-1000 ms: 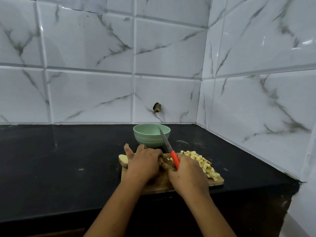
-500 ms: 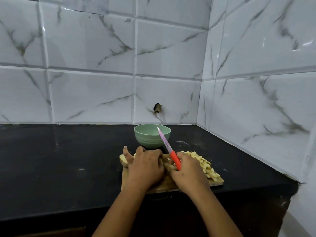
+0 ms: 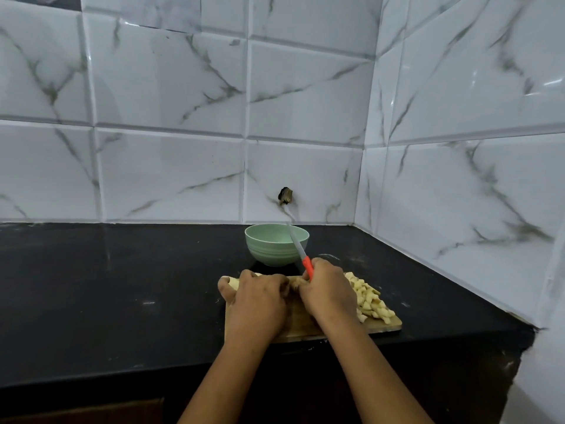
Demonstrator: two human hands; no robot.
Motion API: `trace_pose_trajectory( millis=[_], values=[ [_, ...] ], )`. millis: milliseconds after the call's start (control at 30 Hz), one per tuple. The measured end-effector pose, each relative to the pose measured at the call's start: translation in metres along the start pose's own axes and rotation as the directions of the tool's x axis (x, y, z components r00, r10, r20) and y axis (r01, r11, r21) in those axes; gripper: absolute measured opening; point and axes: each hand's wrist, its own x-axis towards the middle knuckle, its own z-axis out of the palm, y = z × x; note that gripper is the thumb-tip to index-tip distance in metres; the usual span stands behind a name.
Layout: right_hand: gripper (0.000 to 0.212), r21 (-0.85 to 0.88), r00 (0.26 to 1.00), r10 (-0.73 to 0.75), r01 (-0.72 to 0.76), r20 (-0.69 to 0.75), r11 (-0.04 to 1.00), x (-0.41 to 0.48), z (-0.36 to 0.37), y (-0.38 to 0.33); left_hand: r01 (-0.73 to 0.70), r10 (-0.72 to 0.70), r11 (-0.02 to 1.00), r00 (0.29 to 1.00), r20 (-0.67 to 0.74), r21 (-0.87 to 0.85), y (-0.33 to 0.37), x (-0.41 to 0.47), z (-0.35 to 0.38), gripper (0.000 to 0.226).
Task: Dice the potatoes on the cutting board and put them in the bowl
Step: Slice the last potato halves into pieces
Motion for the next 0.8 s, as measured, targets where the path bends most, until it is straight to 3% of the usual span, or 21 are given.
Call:
trace_pose_trajectory(
  millis=[200,500,800],
  values=[
    [0.013,-0.142,1.000,-0.016,0.014,-0.015,0.990,0.001,-0.003,-0.003,-0.042,0.042,0.996,0.999,-0.002,-0.082,-0.003,0.004,0.004,0.024],
    [0.021,-0.094,1.000,0.001,-0.001,0.007,0.996,-0.005,-0.022,0.004,-0.012,0.012,1.000,0.999,-0.035,0.003,0.003,-0.002,0.000,0.029],
    [0.028,-0.014,0.989,-0.073,0.075,0.128,0.997,-0.030,-0.018,0.007,0.033,-0.041,0.975,0.999,-0.034,-0.219,-0.004,0.001,-0.001,0.015]
  ],
)
